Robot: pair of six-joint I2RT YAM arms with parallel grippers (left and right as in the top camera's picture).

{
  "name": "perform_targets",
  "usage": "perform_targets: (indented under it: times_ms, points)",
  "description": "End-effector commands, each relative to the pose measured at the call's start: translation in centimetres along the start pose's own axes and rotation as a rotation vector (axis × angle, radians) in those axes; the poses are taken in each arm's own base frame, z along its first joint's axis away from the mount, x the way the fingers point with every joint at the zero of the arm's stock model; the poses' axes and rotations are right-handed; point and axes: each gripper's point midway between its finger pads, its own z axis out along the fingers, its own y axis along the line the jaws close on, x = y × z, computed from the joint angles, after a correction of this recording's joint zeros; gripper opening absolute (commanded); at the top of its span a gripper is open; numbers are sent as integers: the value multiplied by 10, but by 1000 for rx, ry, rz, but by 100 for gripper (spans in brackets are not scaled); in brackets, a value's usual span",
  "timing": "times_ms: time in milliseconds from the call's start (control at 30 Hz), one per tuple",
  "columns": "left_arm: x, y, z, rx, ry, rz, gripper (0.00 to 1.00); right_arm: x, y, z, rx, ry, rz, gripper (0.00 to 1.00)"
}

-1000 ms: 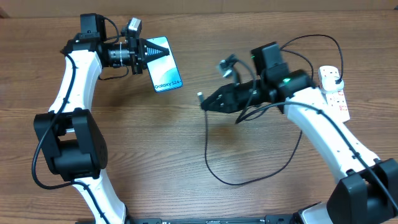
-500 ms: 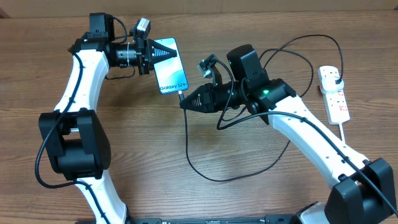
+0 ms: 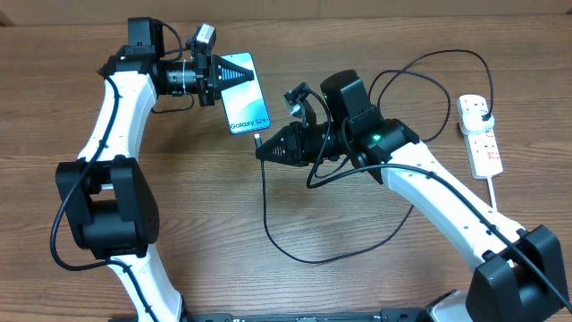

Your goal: Plug charger to phone and switch on socket

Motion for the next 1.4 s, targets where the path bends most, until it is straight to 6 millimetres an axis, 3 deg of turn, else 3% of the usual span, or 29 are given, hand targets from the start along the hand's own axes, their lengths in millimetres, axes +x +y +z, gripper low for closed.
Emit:
perform_targets:
  times_ms: [0, 1367]
  points:
    - [1, -11, 3, 12, 10, 6, 4, 2, 8, -2, -4, -9, -16, 4]
    - [6, -13, 16, 11, 37, 21, 4, -2, 11, -4, -21, -19, -35, 4]
